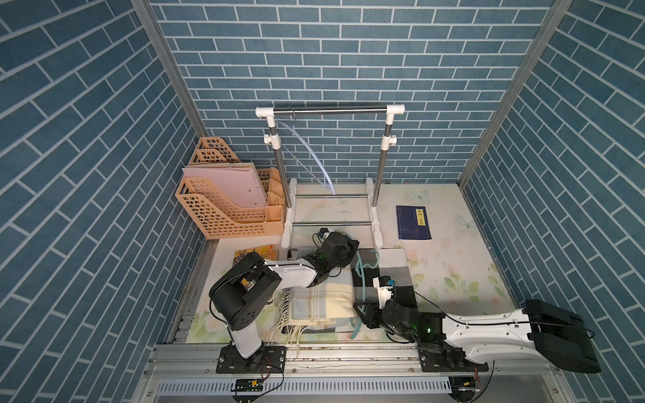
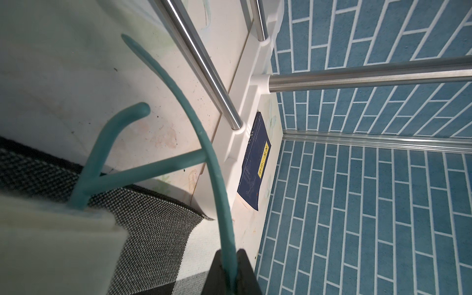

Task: Hang the scarf on the hanger
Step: Place the hanger at the clothesline.

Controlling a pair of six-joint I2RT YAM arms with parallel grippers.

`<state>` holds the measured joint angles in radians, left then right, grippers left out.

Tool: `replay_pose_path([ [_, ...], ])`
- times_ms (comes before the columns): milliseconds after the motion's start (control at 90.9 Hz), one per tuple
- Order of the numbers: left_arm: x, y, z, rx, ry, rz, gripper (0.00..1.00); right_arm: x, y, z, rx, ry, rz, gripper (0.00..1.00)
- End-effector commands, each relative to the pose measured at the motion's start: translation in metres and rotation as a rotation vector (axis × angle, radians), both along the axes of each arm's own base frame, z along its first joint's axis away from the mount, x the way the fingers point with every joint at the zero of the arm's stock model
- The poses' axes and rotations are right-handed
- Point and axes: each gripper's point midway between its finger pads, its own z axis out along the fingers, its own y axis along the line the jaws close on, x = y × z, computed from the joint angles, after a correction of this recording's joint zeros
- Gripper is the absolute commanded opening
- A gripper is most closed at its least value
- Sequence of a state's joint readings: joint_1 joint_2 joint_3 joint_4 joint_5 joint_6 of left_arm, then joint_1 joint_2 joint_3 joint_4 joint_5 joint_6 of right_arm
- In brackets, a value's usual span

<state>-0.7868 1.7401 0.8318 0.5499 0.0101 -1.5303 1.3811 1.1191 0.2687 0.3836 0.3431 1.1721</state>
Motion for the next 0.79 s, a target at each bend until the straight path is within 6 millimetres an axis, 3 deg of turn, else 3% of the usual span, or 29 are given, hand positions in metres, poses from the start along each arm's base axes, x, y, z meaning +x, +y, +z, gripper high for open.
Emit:
replay_pose_path([
  [0,0.003,-0.001,0.017,-0.028,-0.029,0.018,0.00,0.014,-0.006,0.005,-0.007,-0.033,-0.092,0.27],
  [165,0.002,-0.001,0.019,-0.031,-0.032,0.013,0.00,0.019,-0.010,0.003,-0.043,-0.043,-0.127,0.00],
  [275,0.000,-0.003,0.025,-0.030,-0.048,-0.009,0.00,0.023,-0.011,0.010,-0.065,-0.075,-0.133,0.00],
  [385,-0.005,-0.003,0.030,0.001,-0.054,-0.049,0.30,0.024,-0.010,0.021,-0.100,-0.112,-0.118,0.00],
  [484,-0.011,0.003,0.039,0.066,-0.066,-0.083,0.47,0.027,-0.011,0.030,-0.142,-0.142,-0.113,0.00],
  [616,-0.019,0.025,0.069,0.140,-0.119,-0.098,0.60,0.030,-0.012,0.058,-0.144,-0.195,-0.110,0.00],
  [781,-0.032,0.058,0.101,0.213,-0.183,-0.090,0.63,0.034,-0.012,0.096,-0.166,-0.259,-0.100,0.00],
])
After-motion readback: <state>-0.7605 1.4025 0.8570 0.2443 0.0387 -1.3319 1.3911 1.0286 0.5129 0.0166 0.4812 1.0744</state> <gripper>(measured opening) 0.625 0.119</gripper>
